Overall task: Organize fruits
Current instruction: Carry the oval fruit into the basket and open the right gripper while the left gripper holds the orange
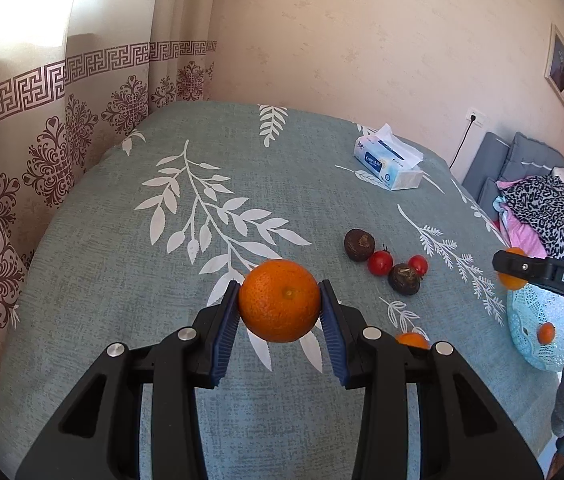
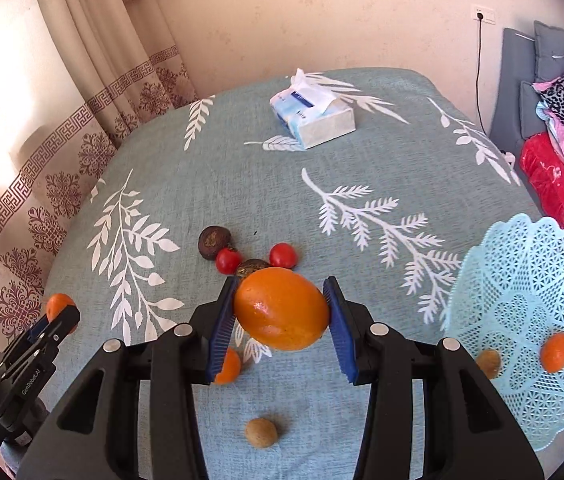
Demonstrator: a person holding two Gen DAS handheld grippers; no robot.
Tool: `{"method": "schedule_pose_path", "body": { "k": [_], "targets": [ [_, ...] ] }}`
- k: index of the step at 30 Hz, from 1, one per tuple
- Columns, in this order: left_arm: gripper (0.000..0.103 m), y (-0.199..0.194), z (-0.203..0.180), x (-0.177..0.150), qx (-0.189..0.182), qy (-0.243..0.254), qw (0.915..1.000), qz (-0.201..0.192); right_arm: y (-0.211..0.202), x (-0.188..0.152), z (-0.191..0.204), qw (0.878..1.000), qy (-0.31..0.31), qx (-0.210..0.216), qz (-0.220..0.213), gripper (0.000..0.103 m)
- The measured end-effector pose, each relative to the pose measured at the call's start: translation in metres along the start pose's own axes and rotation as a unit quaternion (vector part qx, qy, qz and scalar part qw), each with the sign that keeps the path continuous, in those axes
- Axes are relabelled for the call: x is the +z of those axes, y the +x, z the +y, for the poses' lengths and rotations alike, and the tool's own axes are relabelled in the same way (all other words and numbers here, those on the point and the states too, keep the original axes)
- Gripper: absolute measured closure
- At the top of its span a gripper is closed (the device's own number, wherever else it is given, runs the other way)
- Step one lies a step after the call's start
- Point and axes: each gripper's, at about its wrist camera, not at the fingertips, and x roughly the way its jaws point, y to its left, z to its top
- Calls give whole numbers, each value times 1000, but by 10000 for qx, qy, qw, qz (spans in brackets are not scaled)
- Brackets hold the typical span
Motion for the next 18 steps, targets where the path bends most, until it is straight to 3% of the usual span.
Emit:
{"method": "schedule_pose_path", "body": {
  "k": [18],
  "targets": [
    [63, -1, -39, -20, -219, 386, 9989, 134, -54, -35, -134, 9923, 1000, -675, -291, 58]
  ]
}}
